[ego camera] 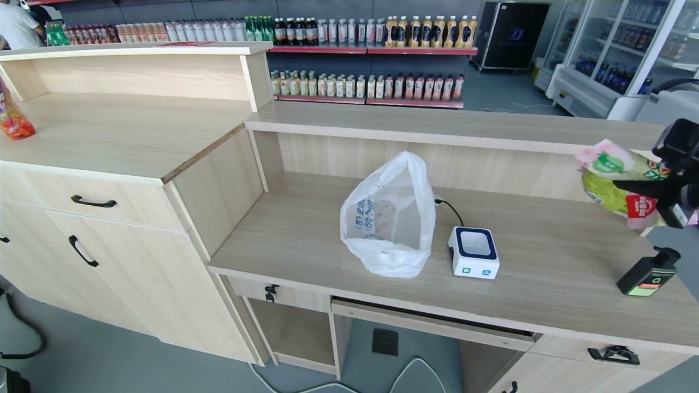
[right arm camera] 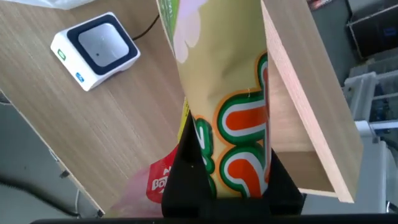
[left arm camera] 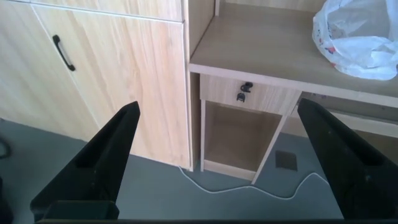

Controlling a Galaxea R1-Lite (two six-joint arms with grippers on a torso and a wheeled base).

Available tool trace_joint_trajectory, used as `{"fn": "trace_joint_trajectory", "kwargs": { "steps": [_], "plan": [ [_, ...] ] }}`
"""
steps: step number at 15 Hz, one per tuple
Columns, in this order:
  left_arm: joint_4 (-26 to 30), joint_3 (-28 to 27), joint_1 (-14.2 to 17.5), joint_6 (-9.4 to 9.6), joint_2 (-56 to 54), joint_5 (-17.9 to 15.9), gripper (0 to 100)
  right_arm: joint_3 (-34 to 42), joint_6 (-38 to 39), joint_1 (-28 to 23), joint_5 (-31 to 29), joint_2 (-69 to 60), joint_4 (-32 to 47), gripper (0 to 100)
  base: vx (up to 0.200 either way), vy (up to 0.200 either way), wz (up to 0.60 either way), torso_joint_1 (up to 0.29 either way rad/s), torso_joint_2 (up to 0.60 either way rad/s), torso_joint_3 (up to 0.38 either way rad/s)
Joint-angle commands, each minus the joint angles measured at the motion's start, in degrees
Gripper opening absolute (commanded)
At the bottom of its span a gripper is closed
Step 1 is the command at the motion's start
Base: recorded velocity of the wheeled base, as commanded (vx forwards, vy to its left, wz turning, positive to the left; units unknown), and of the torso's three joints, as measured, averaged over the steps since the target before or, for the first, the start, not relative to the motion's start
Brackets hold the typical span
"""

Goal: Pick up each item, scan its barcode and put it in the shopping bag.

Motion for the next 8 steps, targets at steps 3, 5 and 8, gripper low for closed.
{"fn": "trace_joint_trajectory", "kwargs": {
  "steps": [3, 5, 8],
  "plan": [
    [0.0, 0.02, 0.04, -0.02, 0.0, 0.04, 100, 0.18, -0.39, 5.37, 0.69, 8.08, -3.2, 0, 0.0, 0.0, 0.0, 0.0, 0.0, 0.0],
    [0.0, 0.02, 0.04, -0.02, 0.0, 0.04, 100, 0.71, -0.39, 5.9, 2.09, 9.93, -3.29, 0, 0.0, 0.0, 0.0, 0.0, 0.0, 0.0],
    [0.0, 0.02, 0.04, -0.02, 0.0, 0.04, 100, -0.79, -0.92, 7.04, 8.77, 13.8, -4.52, 0, 0.0, 0.0, 0.0, 0.0, 0.0, 0.0]
  ]
}}
